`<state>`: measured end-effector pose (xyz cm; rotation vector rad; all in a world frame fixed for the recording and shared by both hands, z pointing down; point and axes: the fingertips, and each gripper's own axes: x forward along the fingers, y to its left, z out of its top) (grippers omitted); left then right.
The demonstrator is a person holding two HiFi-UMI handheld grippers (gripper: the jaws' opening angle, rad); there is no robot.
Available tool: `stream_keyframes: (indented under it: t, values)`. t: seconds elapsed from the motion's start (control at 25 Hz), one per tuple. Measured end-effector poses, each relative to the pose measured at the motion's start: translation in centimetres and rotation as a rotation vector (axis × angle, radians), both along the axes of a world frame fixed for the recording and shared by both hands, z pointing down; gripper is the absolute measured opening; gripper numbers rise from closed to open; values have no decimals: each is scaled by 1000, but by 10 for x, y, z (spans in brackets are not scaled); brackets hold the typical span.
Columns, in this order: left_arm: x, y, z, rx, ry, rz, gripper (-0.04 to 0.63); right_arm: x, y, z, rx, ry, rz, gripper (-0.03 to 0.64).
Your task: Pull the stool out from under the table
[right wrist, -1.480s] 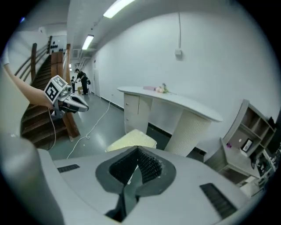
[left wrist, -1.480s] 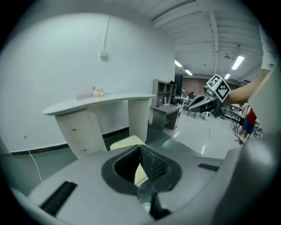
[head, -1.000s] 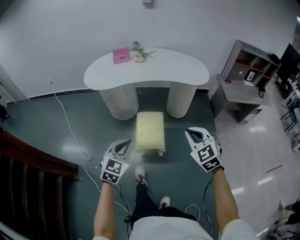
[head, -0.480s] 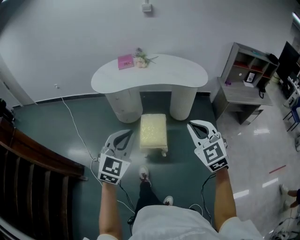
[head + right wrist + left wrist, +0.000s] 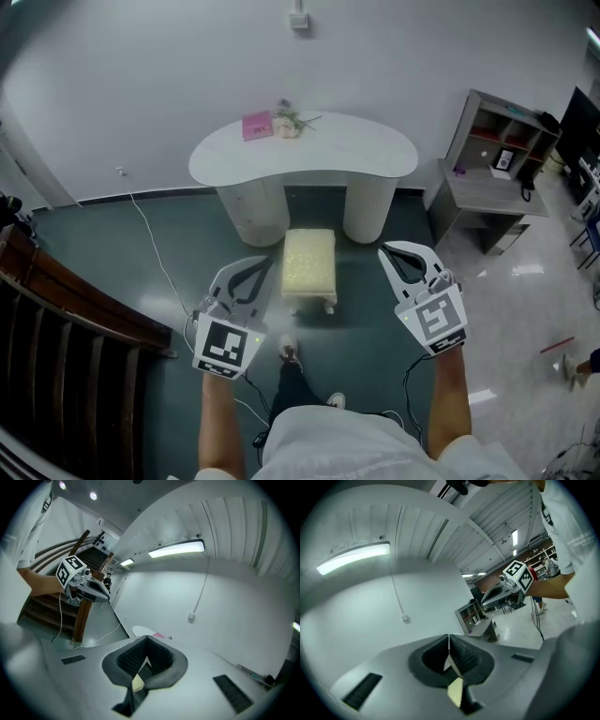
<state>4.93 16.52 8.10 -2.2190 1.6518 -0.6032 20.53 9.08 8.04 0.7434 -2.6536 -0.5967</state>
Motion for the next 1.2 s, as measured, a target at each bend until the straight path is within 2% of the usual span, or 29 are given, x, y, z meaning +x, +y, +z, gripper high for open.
stream_keyframes:
  t: [0.84, 1.2]
  values:
    - [20, 18, 25, -57, 0, -11, 20, 15, 14, 17, -5, 34, 15, 15]
    - [16, 19, 34, -74, 3, -25, 20, 14, 12, 26, -8, 47, 9, 15]
